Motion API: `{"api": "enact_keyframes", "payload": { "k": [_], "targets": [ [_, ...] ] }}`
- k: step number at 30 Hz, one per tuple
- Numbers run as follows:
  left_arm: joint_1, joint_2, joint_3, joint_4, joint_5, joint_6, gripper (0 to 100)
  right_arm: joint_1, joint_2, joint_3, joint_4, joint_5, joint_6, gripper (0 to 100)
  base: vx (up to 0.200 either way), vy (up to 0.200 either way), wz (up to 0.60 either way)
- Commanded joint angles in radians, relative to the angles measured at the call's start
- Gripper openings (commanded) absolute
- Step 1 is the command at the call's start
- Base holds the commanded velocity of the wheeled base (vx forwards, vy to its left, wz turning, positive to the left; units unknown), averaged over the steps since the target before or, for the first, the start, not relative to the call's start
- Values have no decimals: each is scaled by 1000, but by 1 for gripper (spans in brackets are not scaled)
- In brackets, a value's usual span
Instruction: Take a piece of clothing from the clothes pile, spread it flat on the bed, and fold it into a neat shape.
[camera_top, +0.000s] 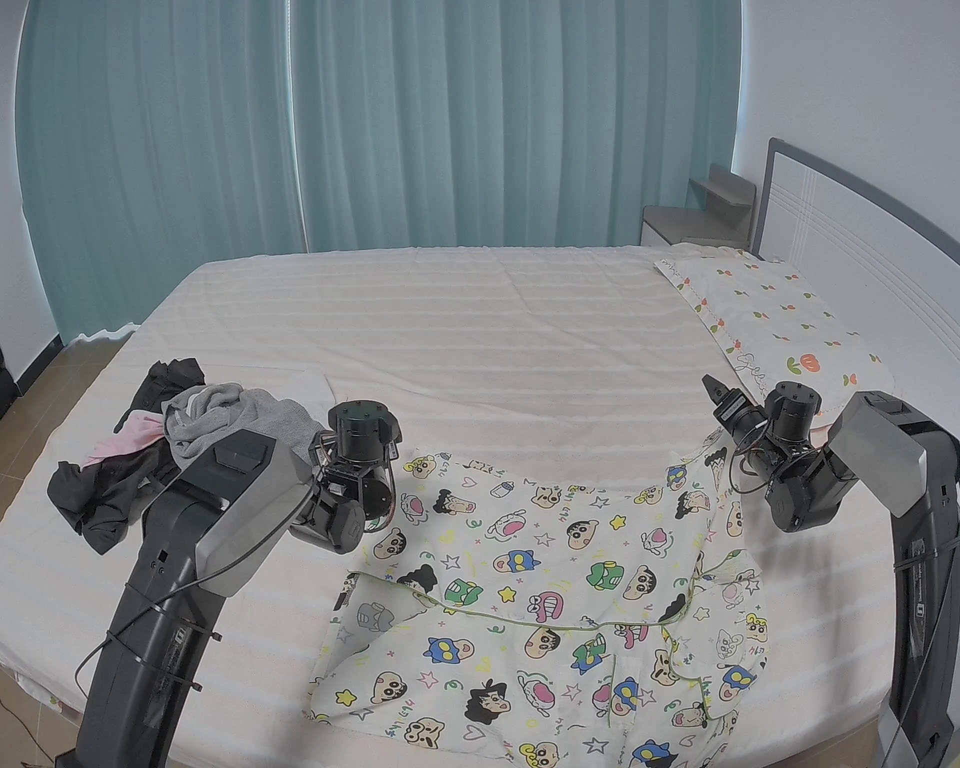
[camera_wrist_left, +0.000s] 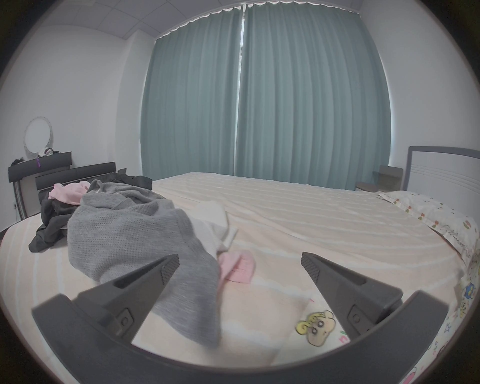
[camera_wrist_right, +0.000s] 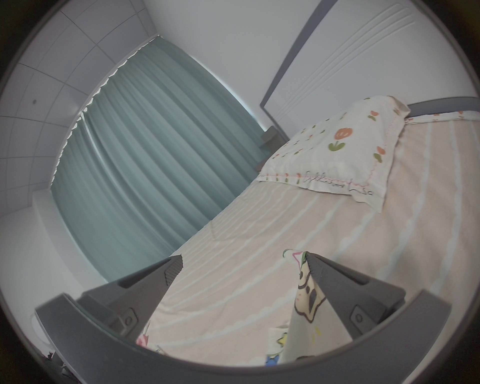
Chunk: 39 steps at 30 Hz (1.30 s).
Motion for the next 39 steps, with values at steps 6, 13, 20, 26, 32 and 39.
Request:
{"api": "enact_keyframes", "payload": {
  "k": [6,13,20,26,32,39],
  "targets": [
    [-13,-230,279,4,-3,-100,100,-32,-48,102,68,94,92,100,0,0,0],
    [-14,-362,520,4,-62,-196,100,-27,-58,-12,115,109,313,100,0,0,0],
    [-19,-480,732,1,-133,-236,100,-84,-65,-113,368,57,351,100,0,0,0],
    [-68,-609,914,2,-227,-367,100,-101,-232,163,353,149,350,100,0,0,0],
    [-143,-678,1152,2,-337,-551,100,-79,-483,582,186,235,313,100,0,0,0],
    [-215,-669,1335,2,-400,-630,100,-40,-581,944,-78,336,247,100,0,0,0]
  ]
}}
